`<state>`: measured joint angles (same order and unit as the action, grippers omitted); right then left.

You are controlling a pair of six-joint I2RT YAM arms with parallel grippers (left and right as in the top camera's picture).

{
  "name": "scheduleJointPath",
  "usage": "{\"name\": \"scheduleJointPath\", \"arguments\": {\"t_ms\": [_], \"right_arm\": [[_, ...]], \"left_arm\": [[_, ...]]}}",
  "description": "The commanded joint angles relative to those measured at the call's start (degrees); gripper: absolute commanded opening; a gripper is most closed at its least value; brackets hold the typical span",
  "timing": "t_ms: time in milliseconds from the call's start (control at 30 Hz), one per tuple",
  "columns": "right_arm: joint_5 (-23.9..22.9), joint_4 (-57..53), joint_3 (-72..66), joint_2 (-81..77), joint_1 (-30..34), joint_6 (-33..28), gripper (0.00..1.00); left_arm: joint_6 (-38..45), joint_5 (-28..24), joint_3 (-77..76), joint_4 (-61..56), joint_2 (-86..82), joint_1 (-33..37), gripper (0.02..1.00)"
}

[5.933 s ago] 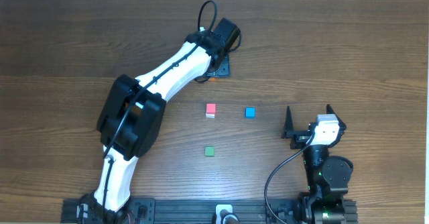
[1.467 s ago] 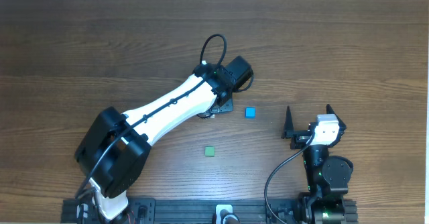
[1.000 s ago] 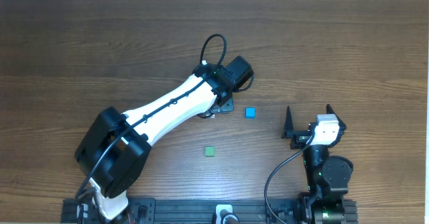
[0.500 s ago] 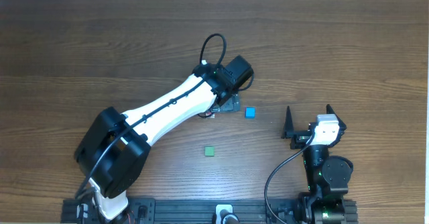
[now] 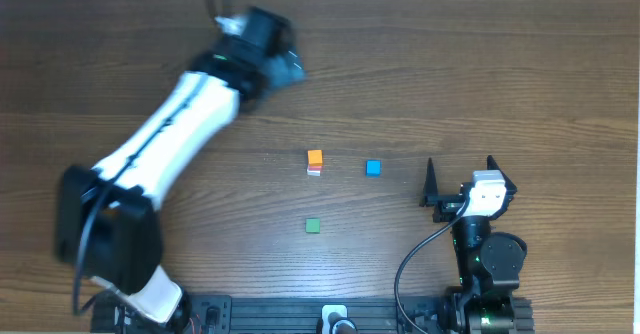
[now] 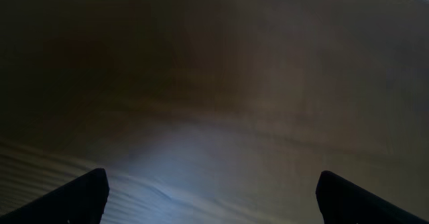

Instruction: Stack Cubes

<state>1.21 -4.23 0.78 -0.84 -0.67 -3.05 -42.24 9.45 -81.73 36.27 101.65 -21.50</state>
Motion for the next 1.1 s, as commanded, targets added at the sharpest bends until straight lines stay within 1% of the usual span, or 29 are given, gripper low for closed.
{"name": "scheduleJointPath", "arguments": {"t_ms": [33,167,267,400,500,633,900,1100], "right_arm": [[0.48,0.13,-0.48,0.52,0.26,-0.02,0.991],[0.48,0.13,-0.48,0.52,0.26,-0.02,0.993],[0.48,0.13,-0.48,0.52,0.26,-0.02,0.993],[0.48,0.13,-0.48,0.52,0.26,-0.02,0.993],[0.48,0.13,-0.48,0.52,0.26,-0.02,0.993],[0.48,0.13,-0.48,0.52,0.26,-0.02,0.993],[0.48,0.13,-0.48,0.52,0.26,-0.02,0.993],[0.48,0.13,-0.48,0.52,0.26,-0.02,0.991]], "left_arm": [[7.67,-0.61,0.13,-0.11,-8.39,5.57,0.998],[12.79,-0.55,0.44,0.35,-14.82,10.38,0.998],[14.86,-0.46,3.08,-1.16,-19.69,11.78,0.998],[18.62,-1.05,11.69,-9.51,-28.13,11.82,0.998],[21.62,-3.13,19.91,-16.98,-34.8,11.96,0.998],[25.42,-6.21,29.94,-23.32,-43.85,13.16,0.998],[30.01,-12.96,45.9,-24.76,-63.91,20.41,0.998],[34.45,-15.41,55.98,-25.44,-77.18,22.73,0.996]]}}
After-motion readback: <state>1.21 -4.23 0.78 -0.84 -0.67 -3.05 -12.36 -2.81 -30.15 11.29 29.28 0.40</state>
